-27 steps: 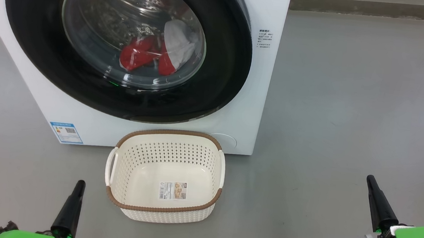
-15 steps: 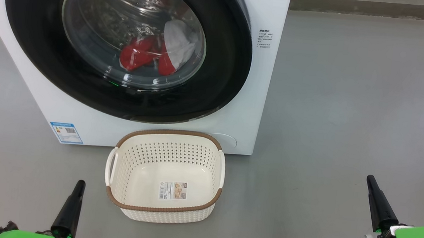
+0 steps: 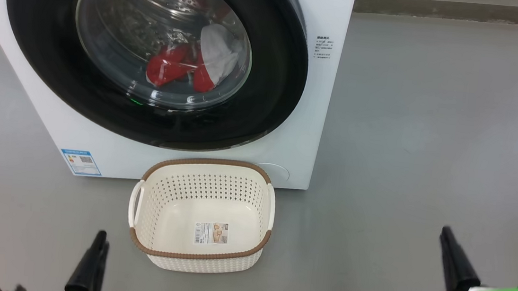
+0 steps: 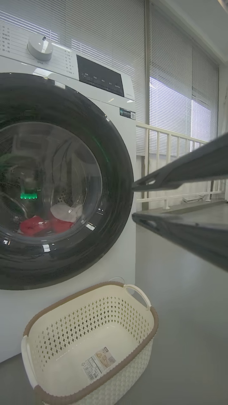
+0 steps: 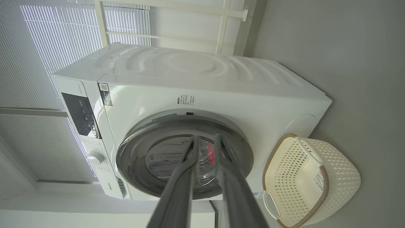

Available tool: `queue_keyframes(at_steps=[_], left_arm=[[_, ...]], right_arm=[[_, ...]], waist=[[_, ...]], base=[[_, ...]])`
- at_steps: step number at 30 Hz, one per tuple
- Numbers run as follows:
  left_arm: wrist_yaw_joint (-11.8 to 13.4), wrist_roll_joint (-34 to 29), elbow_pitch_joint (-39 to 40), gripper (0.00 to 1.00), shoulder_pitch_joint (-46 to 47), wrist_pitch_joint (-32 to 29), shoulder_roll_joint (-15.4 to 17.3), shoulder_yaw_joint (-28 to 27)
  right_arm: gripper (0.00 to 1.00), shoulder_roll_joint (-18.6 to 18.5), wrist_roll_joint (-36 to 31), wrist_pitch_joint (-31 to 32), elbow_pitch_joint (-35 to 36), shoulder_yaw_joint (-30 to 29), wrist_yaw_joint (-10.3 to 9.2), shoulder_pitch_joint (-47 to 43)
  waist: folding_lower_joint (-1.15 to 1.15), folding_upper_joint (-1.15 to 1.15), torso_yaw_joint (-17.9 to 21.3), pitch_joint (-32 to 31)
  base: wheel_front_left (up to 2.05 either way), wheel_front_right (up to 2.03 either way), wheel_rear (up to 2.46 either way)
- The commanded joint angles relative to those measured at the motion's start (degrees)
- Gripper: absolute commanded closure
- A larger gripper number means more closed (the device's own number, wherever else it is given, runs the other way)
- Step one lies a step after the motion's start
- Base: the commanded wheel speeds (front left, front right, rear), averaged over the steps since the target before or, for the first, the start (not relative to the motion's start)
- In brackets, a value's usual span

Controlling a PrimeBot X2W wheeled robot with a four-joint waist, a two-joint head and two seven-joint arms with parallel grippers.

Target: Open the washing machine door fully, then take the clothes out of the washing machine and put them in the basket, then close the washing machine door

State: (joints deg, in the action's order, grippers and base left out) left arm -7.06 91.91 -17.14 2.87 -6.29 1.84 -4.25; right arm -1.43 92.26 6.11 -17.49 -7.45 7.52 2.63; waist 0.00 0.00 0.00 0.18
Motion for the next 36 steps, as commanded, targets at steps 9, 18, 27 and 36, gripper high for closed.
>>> queue_keyframes(at_steps=[9,18,27,36], left_arm=[[0.02,-0.03,-1.12,0.00,-0.56,0.46,-0.36,0.69],[0.10,-1.92,-0.48,0.00,0.27,1.96,0.23,1.98],[0.61,-6.84,0.38,0.00,1.20,4.08,1.18,3.51],[1.13,-13.01,1.54,0.00,1.88,5.50,1.68,4.42]], right_arm=[[0.00,0.45,-0.19,-1.01,-1.41,1.52,0.00,-0.58],[0.00,0.22,-2.06,-2.60,-1.47,3.26,0.00,0.48],[0.00,0.14,-7.10,-4.13,-1.75,4.00,-0.01,1.65],[0.00,0.03,-13.15,-5.48,-1.67,5.05,-0.01,2.64]], waist=[[0.13,0.00,-0.04,-0.12],[0.01,0.00,-0.09,-0.04],[0.00,0.00,-0.14,-0.04],[0.00,0.00,-0.12,0.05]], base=[[0.00,0.00,0.00],[0.00,0.00,0.00],[0.00,0.00,0.00],[0.00,0.00,0.00]])
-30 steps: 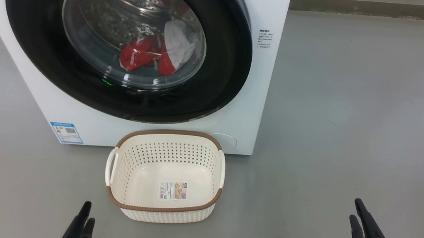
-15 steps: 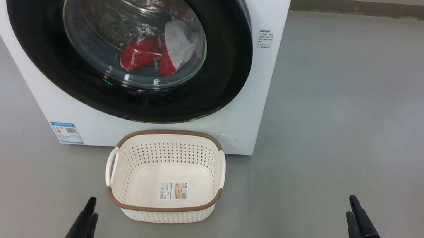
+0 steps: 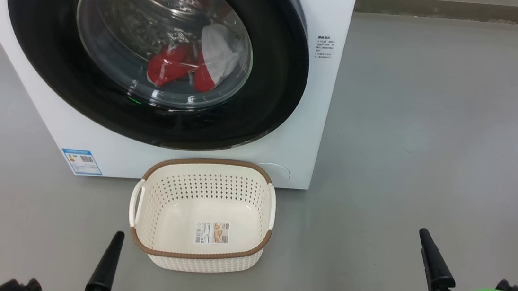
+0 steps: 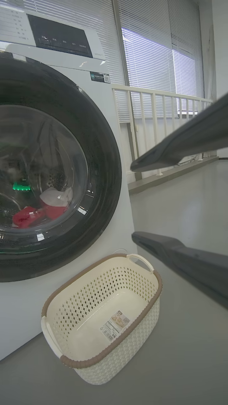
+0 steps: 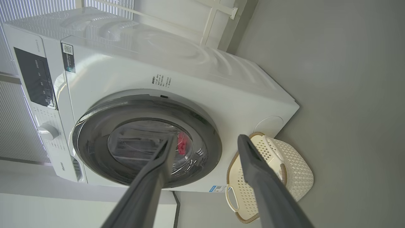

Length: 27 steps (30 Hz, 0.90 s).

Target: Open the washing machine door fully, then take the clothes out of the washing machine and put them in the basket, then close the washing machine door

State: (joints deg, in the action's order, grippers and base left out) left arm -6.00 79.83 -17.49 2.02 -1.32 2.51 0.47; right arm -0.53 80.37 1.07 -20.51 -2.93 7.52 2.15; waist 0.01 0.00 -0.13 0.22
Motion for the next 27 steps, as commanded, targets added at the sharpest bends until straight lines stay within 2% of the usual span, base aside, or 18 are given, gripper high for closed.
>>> queue_keyframes(at_steps=[1,22,27], left_arm=[[0.13,-1.79,2.01,0.00,2.79,0.70,1.05,-0.20],[1.65,-19.94,3.21,0.00,4.68,4.28,2.07,1.83],[1.78,-23.41,3.47,0.00,5.00,5.13,2.08,2.15]], right_arm=[[0.00,-0.89,-2.08,-0.61,1.36,0.66,-0.01,3.24],[0.00,-1.22,-25.76,-4.14,4.03,2.09,-0.01,5.57],[0.00,-1.30,-29.56,-4.99,4.69,2.32,-0.02,5.87]], waist=[[-0.01,0.00,0.00,0.01],[-0.01,0.00,0.14,0.23],[-0.01,0.00,0.15,0.23]], base=[[0.00,0.00,0.00],[0.00,0.00,0.00],[0.00,0.00,0.00]])
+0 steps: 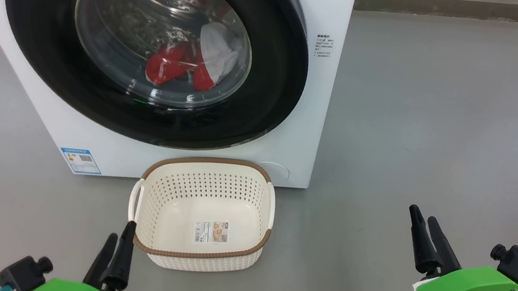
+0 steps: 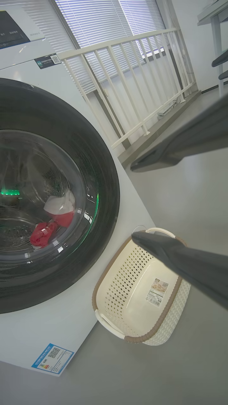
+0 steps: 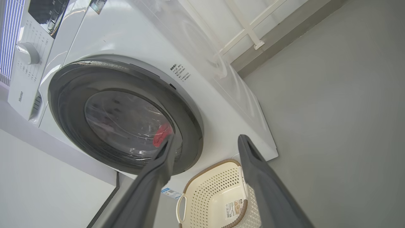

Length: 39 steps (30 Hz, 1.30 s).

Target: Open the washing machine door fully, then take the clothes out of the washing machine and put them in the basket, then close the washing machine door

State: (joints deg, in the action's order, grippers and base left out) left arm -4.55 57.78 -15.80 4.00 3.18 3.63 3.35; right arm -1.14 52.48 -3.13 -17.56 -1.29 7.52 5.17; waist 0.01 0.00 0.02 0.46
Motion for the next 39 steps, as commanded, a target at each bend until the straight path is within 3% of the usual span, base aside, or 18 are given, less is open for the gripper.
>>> queue_keyframes(at_steps=[1,39], left_arm=[[0.35,-2.04,1.84,0.00,3.09,0.79,0.98,-0.68],[1.73,-27.13,3.55,0.00,5.63,7.27,1.76,1.68]], right_arm=[[0.00,-0.71,-2.38,-0.96,1.82,0.73,-0.02,2.94],[0.00,-1.32,-28.29,-7.37,5.08,3.84,-0.02,6.00]], waist=[[0.00,0.00,0.00,0.02],[0.00,0.00,-0.24,-0.13]], base=[[0.00,0.00,0.00],[0.00,0.00,0.00]])
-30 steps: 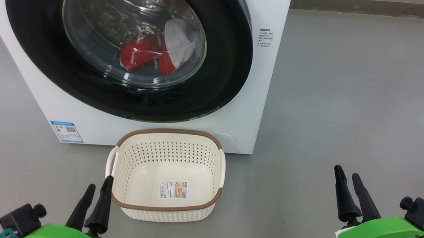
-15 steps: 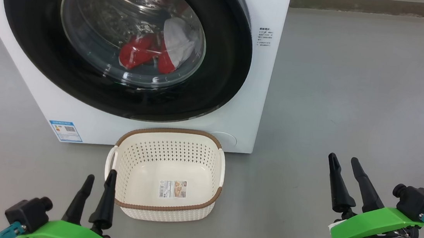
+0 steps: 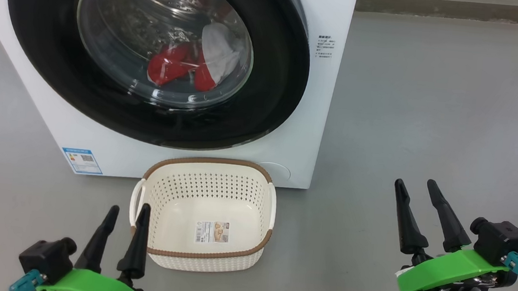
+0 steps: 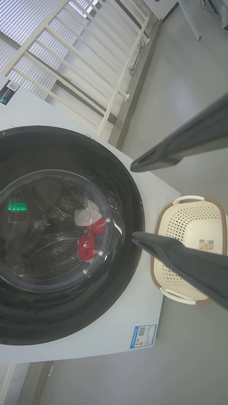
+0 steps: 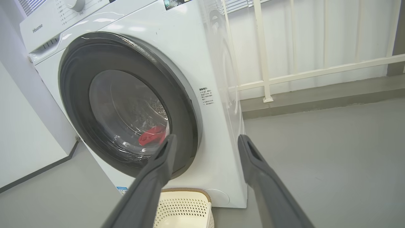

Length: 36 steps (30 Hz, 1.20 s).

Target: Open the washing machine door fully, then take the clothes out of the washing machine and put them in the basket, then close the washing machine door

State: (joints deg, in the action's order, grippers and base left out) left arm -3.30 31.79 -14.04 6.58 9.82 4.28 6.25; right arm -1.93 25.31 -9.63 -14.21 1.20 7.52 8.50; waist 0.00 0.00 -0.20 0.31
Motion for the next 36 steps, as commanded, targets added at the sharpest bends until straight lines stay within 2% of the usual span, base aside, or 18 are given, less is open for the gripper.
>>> queue_keyframes(at_steps=[1,27,36], left_arm=[[0.52,-1.80,1.86,0.00,3.15,0.80,1.14,-1.14],[1.34,-15.55,3.97,0.00,5.38,5.05,1.42,-0.44],[1.31,-15.34,3.51,0.00,5.48,5.05,1.56,0.04]], right_arm=[[0.00,-0.54,-1.53,-1.03,1.90,1.51,-0.03,2.71],[0.00,-0.94,-17.74,-5.24,2.72,2.17,-0.03,4.84],[0.00,-0.95,-18.16,-5.37,2.42,2.04,-0.03,5.01]], waist=[[0.00,0.00,-0.04,0.09],[0.00,0.00,-0.36,0.80],[0.00,0.00,-0.54,0.85]], base=[[0.00,0.00,0.00],[0.00,0.00,0.00],[0.00,0.00,0.00]])
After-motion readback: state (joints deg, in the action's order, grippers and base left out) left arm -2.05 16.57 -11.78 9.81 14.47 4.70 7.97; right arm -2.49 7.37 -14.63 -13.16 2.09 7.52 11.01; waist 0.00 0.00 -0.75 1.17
